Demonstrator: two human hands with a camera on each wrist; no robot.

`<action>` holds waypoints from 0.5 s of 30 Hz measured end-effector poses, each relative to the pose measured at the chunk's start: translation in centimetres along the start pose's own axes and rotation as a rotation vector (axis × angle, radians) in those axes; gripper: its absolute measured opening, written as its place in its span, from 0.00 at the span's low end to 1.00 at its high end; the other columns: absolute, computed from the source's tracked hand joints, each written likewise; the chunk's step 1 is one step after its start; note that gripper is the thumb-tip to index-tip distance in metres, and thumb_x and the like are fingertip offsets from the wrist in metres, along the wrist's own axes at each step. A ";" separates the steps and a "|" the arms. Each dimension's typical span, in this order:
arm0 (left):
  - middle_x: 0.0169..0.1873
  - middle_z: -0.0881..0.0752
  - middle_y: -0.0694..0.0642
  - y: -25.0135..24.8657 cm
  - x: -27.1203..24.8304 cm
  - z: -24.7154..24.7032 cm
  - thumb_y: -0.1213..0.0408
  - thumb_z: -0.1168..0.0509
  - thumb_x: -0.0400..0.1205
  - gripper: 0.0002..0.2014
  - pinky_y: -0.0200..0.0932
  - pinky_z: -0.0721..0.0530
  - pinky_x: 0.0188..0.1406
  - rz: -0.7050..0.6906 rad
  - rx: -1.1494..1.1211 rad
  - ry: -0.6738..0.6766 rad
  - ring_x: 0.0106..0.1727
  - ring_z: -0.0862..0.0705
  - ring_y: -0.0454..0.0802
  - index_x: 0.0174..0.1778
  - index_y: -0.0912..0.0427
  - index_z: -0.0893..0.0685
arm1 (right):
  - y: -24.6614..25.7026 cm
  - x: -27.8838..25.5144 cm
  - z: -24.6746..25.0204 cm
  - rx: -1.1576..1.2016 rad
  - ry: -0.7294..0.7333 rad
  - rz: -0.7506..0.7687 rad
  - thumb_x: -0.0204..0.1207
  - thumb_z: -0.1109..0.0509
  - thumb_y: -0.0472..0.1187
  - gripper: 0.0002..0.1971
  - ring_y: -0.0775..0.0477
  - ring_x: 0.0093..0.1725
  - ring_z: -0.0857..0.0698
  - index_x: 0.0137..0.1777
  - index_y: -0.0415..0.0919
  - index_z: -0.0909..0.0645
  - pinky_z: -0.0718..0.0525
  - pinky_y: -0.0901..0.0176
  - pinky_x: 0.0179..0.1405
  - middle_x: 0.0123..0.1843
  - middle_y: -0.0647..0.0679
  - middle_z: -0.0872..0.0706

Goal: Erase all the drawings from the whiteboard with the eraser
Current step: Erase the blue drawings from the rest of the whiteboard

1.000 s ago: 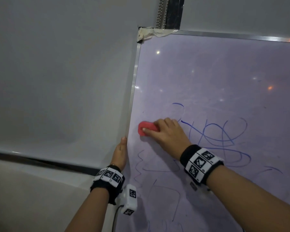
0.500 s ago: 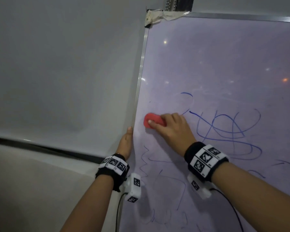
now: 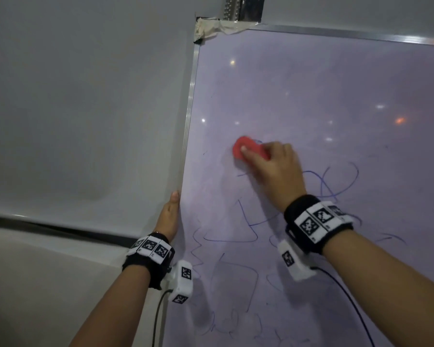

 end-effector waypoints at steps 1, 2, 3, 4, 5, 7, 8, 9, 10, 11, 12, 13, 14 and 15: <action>0.62 0.20 0.59 -0.1 0.0 0.0 0.57 0.60 0.89 0.26 0.28 0.32 0.60 -0.004 0.002 -0.003 0.65 0.25 0.47 0.69 0.70 0.25 | 1.4 -1.0 -0.9 -0.018 0.058 0.148 0.63 0.23 0.34 0.22 0.38 0.38 0.22 0.59 0.46 0.15 0.25 0.51 0.35 0.44 0.35 0.17; 0.64 0.20 0.60 0.1 0.1 0.1 0.57 0.60 0.89 0.27 0.30 0.32 0.63 0.000 0.004 -0.004 0.67 0.25 0.48 0.70 0.70 0.25 | 1.8 -1.8 -1.2 -0.059 0.119 0.257 0.65 0.25 0.34 0.22 0.39 0.38 0.22 0.60 0.47 0.15 0.26 0.51 0.34 0.45 0.37 0.16; 0.66 0.21 0.62 0.2 0.2 0.1 0.56 0.60 0.89 0.27 0.34 0.33 0.67 0.004 0.009 -0.002 0.69 0.26 0.51 0.70 0.70 0.25 | 1.0 -2.1 -1.1 -0.085 0.151 0.318 0.67 0.27 0.34 0.21 0.39 0.38 0.23 0.61 0.48 0.16 0.27 0.51 0.35 0.46 0.37 0.16; 0.68 0.22 0.63 0.5 0.4 0.2 0.55 0.60 0.89 0.27 0.38 0.34 0.71 0.010 0.014 -0.002 0.71 0.27 0.52 0.71 0.69 0.26 | -0.2 -1.6 -0.3 -0.091 0.134 0.319 0.69 0.29 0.34 0.21 0.39 0.39 0.23 0.62 0.48 0.18 0.27 0.51 0.35 0.47 0.37 0.16; 0.69 0.23 0.63 0.6 0.5 0.2 0.54 0.60 0.89 0.27 0.41 0.35 0.74 0.015 0.014 -0.008 0.73 0.28 0.52 0.72 0.69 0.26 | -1.5 -0.6 0.6 -0.092 0.088 0.260 0.70 0.29 0.36 0.20 0.38 0.39 0.23 0.63 0.49 0.19 0.26 0.50 0.35 0.47 0.36 0.16; 0.71 0.25 0.63 1.0 0.7 0.1 0.53 0.59 0.89 0.28 0.44 0.37 0.77 0.025 0.004 -0.036 0.74 0.30 0.53 0.72 0.69 0.27 | -3.8 1.7 2.4 -0.059 -0.024 0.039 0.69 0.27 0.39 0.18 0.36 0.38 0.21 0.60 0.47 0.17 0.22 0.49 0.33 0.45 0.35 0.17; 0.71 0.25 0.63 1.2 0.8 0.1 0.53 0.59 0.89 0.28 0.43 0.37 0.76 0.025 0.007 -0.048 0.74 0.30 0.53 0.72 0.70 0.27 | -3.8 2.4 2.6 -0.041 -0.058 -0.058 0.68 0.25 0.39 0.17 0.35 0.37 0.21 0.58 0.46 0.15 0.21 0.48 0.33 0.44 0.34 0.17; 0.71 0.25 0.63 1.2 0.8 0.1 0.53 0.58 0.88 0.28 0.41 0.38 0.76 0.020 0.015 -0.055 0.75 0.30 0.53 0.72 0.70 0.28 | -3.1 2.5 2.2 -0.029 -0.075 -0.088 0.66 0.23 0.38 0.17 0.34 0.36 0.20 0.56 0.44 0.13 0.21 0.48 0.33 0.43 0.34 0.17; 0.71 0.25 0.63 1.3 0.8 0.2 0.54 0.58 0.89 0.28 0.40 0.38 0.75 0.014 0.024 -0.060 0.75 0.30 0.53 0.72 0.71 0.28 | -1.6 2.2 1.3 -0.021 -0.069 -0.053 0.65 0.21 0.37 0.18 0.34 0.36 0.20 0.56 0.44 0.13 0.22 0.49 0.33 0.42 0.34 0.17; 0.70 0.25 0.64 1.2 0.8 0.3 0.55 0.58 0.89 0.27 0.38 0.38 0.74 0.009 0.040 -0.064 0.75 0.30 0.53 0.72 0.71 0.27 | 0.1 1.4 0.2 -0.017 -0.031 0.048 0.64 0.22 0.36 0.18 0.36 0.36 0.20 0.56 0.45 0.13 0.23 0.51 0.33 0.42 0.35 0.17; 0.69 0.25 0.64 1.2 0.9 0.4 0.55 0.58 0.89 0.27 0.37 0.38 0.73 0.014 0.045 -0.066 0.75 0.30 0.54 0.71 0.72 0.27 | 1.5 0.2 -0.8 -0.009 0.027 0.177 0.66 0.25 0.36 0.17 0.38 0.37 0.21 0.57 0.45 0.13 0.24 0.52 0.34 0.42 0.36 0.17; 0.69 0.24 0.64 1.2 0.8 0.5 0.55 0.58 0.89 0.27 0.38 0.38 0.73 0.018 0.040 -0.063 0.75 0.30 0.54 0.71 0.71 0.27 | 2.0 -0.8 -1.3 -0.008 0.104 0.279 0.68 0.28 0.36 0.18 0.39 0.38 0.23 0.58 0.46 0.15 0.26 0.52 0.35 0.43 0.37 0.17; 0.69 0.24 0.63 1.3 0.9 0.5 0.54 0.58 0.89 0.27 0.40 0.38 0.75 0.026 0.026 -0.053 0.75 0.30 0.54 0.72 0.71 0.27 | 1.5 -1.2 -1.2 -0.016 0.138 0.326 0.70 0.31 0.36 0.18 0.40 0.39 0.24 0.60 0.47 0.17 0.27 0.51 0.35 0.44 0.37 0.17; 0.70 0.24 0.63 1.4 1.0 0.5 0.54 0.58 0.89 0.27 0.42 0.38 0.76 0.030 0.014 -0.050 0.74 0.30 0.54 0.72 0.70 0.27 | 0.5 -0.9 -0.7 -0.021 0.126 0.308 0.70 0.33 0.37 0.18 0.40 0.39 0.24 0.61 0.47 0.18 0.27 0.51 0.36 0.44 0.37 0.17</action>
Point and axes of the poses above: each hand's wrist, its own x-axis towards the middle knuckle, its own z-axis out of the back of the hand, y = z × x, the point moved 6 cm from there along x, towards the middle knuckle
